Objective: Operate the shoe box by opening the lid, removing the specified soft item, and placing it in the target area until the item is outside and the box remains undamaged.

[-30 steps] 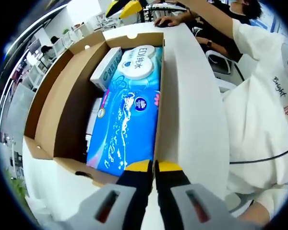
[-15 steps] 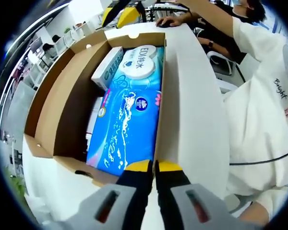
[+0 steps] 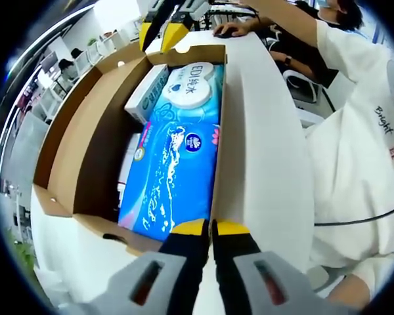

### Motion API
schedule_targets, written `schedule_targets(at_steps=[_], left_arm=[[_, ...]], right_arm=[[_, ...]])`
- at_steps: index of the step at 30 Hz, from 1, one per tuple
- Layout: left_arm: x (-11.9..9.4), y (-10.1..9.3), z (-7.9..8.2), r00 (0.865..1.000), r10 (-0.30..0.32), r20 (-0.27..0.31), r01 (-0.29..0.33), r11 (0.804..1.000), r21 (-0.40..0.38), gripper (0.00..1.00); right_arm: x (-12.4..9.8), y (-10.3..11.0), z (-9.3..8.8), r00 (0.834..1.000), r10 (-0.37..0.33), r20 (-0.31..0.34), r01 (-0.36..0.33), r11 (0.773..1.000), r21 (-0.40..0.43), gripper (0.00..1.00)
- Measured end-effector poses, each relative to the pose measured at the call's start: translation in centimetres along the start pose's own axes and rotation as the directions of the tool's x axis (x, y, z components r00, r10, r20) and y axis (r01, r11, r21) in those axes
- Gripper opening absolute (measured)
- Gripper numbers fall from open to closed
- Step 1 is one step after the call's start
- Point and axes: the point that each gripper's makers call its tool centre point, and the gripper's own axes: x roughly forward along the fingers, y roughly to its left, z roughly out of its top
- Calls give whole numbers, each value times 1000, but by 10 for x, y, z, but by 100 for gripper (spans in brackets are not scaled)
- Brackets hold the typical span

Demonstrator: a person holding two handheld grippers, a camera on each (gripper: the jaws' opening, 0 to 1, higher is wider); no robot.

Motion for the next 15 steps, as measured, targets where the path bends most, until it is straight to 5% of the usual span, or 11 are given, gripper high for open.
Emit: schedule_targets(at_steps=[15], left_arm=[[0,0,-1,1000,0,1,0,1000,1,3]], right_arm=[[15,-8,-18,997,-9,-72,8,1000,-15,21]])
